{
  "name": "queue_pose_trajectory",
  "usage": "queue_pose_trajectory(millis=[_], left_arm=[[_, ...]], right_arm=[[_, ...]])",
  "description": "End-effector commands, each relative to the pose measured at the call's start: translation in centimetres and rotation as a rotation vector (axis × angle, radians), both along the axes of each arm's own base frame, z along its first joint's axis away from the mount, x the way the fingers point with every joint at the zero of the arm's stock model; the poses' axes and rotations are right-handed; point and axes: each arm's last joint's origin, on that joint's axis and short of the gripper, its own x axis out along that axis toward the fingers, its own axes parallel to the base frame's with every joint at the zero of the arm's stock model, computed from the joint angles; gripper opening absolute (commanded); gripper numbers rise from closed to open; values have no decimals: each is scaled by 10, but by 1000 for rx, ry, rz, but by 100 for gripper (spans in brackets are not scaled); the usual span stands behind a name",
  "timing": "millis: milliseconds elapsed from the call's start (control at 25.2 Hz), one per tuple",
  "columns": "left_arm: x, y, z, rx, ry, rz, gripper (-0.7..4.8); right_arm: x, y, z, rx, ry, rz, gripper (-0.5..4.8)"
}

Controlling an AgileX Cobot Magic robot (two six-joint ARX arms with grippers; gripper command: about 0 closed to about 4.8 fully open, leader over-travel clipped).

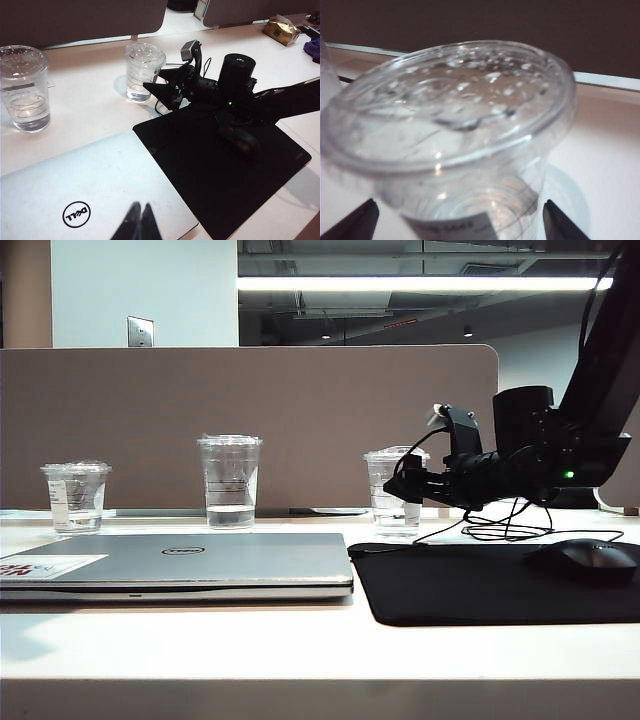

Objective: Pick up the coffee cup on the right and place it on the right side of the laptop.

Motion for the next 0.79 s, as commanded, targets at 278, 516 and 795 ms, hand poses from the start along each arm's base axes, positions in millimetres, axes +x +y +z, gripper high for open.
queue_pose_trajectory(millis=[278, 516, 795], left_arm=[[0, 0, 3, -9, -16, 2, -6], [0, 0, 3, -9, -16, 2, -5], [0, 0, 3, -8, -16, 2, -6]], right_arm=[[16, 9, 3, -21, -48, 17, 479], [28, 16, -2, -26, -60, 24, 479], [35, 26, -4, -26, -97, 42, 479]])
